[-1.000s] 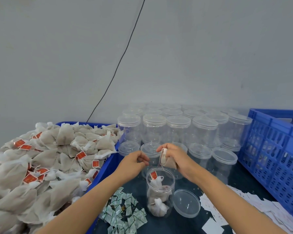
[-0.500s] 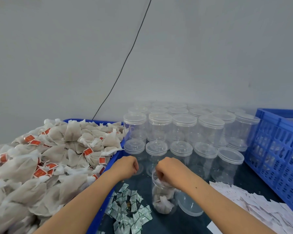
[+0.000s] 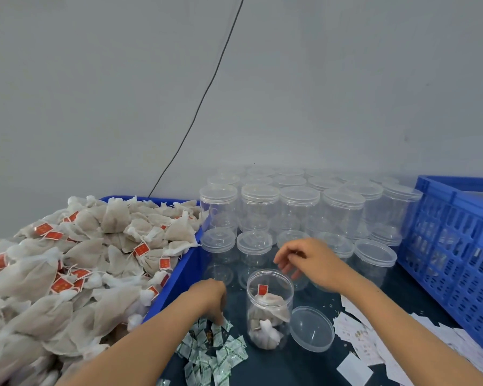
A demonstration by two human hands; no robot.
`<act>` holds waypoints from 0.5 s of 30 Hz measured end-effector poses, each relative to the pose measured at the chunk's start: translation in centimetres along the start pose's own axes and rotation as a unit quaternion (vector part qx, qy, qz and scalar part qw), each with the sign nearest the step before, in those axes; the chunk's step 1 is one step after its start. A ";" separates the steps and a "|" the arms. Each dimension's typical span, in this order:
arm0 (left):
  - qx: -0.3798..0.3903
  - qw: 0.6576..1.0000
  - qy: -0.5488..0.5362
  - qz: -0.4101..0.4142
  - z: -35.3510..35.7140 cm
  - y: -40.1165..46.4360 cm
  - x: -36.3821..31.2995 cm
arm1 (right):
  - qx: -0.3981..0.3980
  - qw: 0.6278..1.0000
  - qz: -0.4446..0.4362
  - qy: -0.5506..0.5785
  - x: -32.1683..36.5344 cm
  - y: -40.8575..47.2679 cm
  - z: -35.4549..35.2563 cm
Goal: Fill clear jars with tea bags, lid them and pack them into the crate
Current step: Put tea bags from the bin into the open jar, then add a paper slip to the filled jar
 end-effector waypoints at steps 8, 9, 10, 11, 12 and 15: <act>-0.024 0.997 0.072 -0.005 0.0 -0.5 -1.6 | -0.069 0.965 0.137 0.213 -5.9 -2.6 -1.5; -0.034 0.998 0.057 -0.009 -0.5 -0.6 -1.6 | -0.073 0.961 0.146 0.221 -6.4 -2.8 -1.7; -0.046 0.998 0.032 -0.015 -1.3 -0.8 -1.7 | -0.078 0.959 0.152 0.227 -6.9 -2.9 -1.9; -0.070 0.997 -0.003 -0.019 -2.3 -1.0 -1.7 | -0.084 0.957 0.157 0.231 -7.3 -3.0 -2.2; -0.106 0.993 -0.041 -0.021 -3.3 -1.2 -1.7 | -0.090 0.954 0.161 0.236 -7.7 -3.1 -2.5; -0.263 0.958 -0.115 -0.005 -6.5 -2.3 -1.9 | -0.099 0.950 0.185 0.233 -8.7 -3.4 -3.5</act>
Point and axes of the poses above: each hand's wrist, its own y-axis towards the middle knuckle, its own z-axis out of the palm, x = y × z, the point moved 4 cm from there along y, towards the middle knuckle, and after that the axes turned 5 degrees about -x, right-handed, at the moved point
